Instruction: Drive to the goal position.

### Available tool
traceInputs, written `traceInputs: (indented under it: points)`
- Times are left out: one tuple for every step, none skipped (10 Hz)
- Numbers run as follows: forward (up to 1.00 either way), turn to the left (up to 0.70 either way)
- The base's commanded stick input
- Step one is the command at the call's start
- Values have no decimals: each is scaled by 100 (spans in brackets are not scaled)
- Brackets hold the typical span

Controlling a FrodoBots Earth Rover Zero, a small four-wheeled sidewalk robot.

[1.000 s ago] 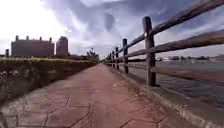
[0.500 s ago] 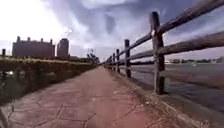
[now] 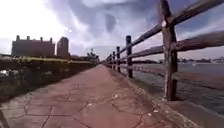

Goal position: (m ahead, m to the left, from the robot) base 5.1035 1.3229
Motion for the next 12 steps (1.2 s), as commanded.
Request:
traceInputs:
  points:
    - [70, 41]
    - [70, 41]
    - [70, 41]
    - [70, 41]
    - [70, 41]
    - [70, 37]
    - [70, 32]
    - [70, 27]
    - [70, 21]
    - [70, 16]
    - [70, 11]
    - [70, 6]
